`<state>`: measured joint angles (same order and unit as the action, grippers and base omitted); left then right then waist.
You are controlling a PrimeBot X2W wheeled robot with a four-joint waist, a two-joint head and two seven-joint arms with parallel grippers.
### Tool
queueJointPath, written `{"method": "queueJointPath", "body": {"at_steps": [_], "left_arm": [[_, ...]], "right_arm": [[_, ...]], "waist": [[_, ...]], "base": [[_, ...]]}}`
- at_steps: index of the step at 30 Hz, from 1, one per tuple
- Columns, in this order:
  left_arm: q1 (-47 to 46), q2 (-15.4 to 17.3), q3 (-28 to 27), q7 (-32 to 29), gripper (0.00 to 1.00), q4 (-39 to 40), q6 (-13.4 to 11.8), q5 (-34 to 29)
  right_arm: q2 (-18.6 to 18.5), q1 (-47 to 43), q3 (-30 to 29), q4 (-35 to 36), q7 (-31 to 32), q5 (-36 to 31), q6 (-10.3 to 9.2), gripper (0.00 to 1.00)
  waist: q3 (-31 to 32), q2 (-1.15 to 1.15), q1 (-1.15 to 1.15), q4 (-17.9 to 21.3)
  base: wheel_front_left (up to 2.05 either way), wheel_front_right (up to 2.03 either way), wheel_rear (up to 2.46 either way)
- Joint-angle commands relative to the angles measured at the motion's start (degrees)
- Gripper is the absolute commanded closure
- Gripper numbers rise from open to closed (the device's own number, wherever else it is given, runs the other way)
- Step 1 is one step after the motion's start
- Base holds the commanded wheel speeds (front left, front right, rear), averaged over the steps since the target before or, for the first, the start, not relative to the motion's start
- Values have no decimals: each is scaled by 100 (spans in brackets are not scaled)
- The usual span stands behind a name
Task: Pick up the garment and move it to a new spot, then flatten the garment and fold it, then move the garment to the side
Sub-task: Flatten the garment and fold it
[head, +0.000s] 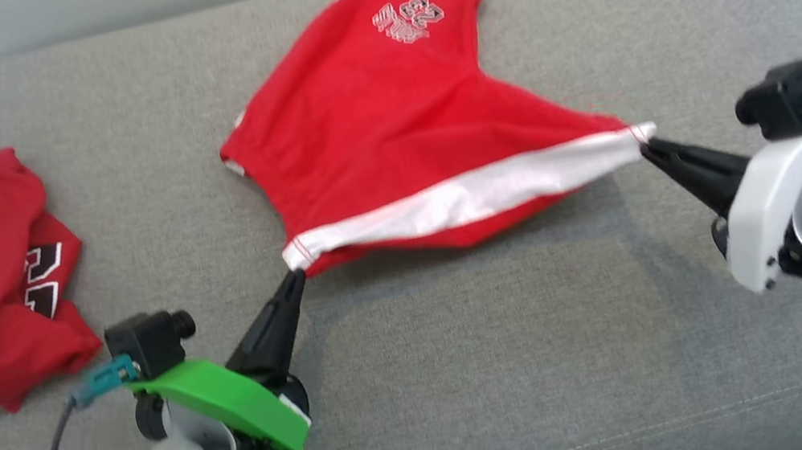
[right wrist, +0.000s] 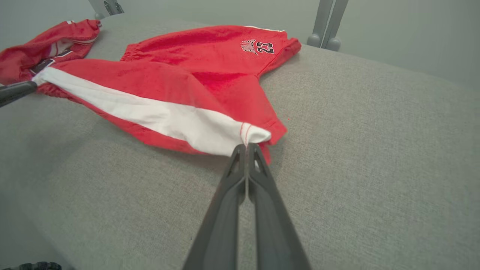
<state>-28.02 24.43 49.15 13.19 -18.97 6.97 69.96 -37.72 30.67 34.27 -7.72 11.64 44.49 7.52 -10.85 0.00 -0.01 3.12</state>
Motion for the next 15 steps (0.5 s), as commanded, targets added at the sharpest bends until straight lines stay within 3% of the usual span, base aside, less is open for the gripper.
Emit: {"method": "queueJointPath", "body": {"at_steps": [1, 9, 15], "left_arm": [[144, -2, -3, 39, 100, 1, -39, -3], [924, 124, -113, 159, 100, 379, -360, -148], [1515, 320, -70, 178, 100, 883, -636, -192]], "right_arm": [[-58, -166, -14, 50, 56, 45, -6, 100], [-316, -1392, -552, 619, 626, 399, -5, 100], [-251, -2424, -1303, 1188, 1054, 399, -5, 100]], "waist": [[395, 0, 1, 34], [817, 0, 1, 102], [976, 0, 1, 146]], "base": [[0, 0, 0], [0, 0, 0], [0, 0, 0]]}}
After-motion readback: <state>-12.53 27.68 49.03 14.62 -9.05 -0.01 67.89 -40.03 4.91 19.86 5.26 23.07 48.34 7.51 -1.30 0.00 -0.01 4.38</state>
